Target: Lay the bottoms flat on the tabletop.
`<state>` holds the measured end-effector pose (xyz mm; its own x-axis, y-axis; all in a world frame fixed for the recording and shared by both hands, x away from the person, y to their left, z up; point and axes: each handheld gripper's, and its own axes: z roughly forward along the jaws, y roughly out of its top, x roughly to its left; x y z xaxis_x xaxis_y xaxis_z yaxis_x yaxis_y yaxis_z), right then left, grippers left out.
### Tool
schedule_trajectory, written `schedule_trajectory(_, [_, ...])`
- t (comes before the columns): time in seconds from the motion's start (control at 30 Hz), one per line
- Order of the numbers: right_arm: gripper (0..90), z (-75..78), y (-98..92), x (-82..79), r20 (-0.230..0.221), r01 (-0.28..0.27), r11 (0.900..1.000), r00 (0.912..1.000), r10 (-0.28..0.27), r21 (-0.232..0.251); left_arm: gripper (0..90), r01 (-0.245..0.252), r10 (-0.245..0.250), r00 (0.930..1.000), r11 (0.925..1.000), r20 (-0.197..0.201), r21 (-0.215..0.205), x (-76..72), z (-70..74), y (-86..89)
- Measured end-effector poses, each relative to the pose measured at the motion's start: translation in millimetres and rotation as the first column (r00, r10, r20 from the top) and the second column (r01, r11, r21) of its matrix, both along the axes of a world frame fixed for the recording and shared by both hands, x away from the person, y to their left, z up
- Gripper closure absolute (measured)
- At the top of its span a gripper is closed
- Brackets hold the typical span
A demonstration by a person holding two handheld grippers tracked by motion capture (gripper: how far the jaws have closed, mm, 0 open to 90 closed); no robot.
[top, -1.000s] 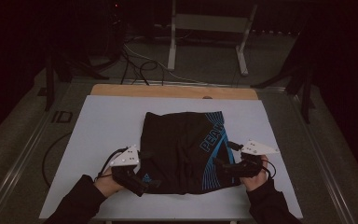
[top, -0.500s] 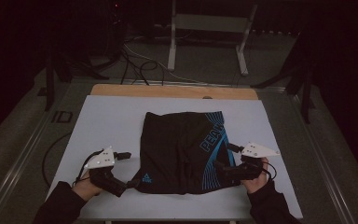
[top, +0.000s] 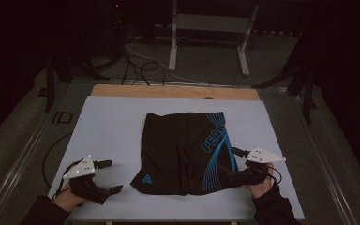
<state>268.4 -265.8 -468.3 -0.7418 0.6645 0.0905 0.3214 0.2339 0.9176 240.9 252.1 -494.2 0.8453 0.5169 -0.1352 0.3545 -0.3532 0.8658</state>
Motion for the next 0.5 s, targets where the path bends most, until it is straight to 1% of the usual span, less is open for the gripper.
schedule_trajectory(0.07, [10.7,0.3,-2.1,-2.7,0.015,-0.003,1.0,0.9999,0.003,0.005,0.1,0.003,-0.003,1.0,1.0,0.008,-0.003,-3.4,-1.5,3.0])
schedule_trajectory(0.13, [10.7,-0.1,-4.0,-4.8,0.012,-0.013,1.0,0.9998,0.013,0.001,0.1,-0.003,0.003,0.9999,1.0,0.01,0.008,-5.2,-2.7,7.6])
schedule_trajectory(0.17, [10.8,-1.0,-5.2,-6.7,0.019,-0.014,1.0,0.9997,0.014,0.003,0.1,-0.005,0.005,0.9999,0.9999,0.014,0.012,-5.3,-3.0,9.3])
schedule_trajectory(0.27, [10.6,-4.1,-8.1,-9.5,0.022,-0.017,1.0,0.9996,0.017,-0.009,0.1,-0.027,0.027,0.9995,0.9996,0.016,0.0,-5.1,-3.3,16.1])
schedule_trajectory(0.3, [10.4,-5.2,-9.3,-10.8,0.016,-0.022,1.0,0.9996,0.022,-0.009,0.1,-0.037,0.037,0.9992,0.9993,0.017,-0.002,-4.8,-3.2,18.2])
schedule_trajectory(0.33, [10.3,-6.8,-11.1,-12.3,0.011,-0.027,1.0,0.9996,0.027,-0.006,0.1,-0.037,0.037,0.9992,0.9993,0.017,-0.002,-4.8,-3.2,18.2])
schedule_trajectory(0.37, [10.4,-8.2,-12.3,-13.5,0.014,-0.021,1.0,0.9997,0.021,-0.014,0.1,-0.052,0.052,0.9984,0.9986,0.02,0.0,-3.9,-3.4,20.3])
schedule_trajectory(0.43, [10.4,-10.9,-14.8,-14.8,0.019,-0.002,0.999,0.9998,0.003,-0.04,0.1,-0.063,0.063,0.9979,0.998,0.015,-0.004,-2.9,-4.1,20.8])
schedule_trajectory(0.5, [10.4,-14.4,-16.5,-15.9,0.017,0.017,0.999,0.9997,-0.016,-0.042,0.1,-0.062,0.062,0.998,0.9981,0.013,0.0,-2.0,-4.9,20.0])
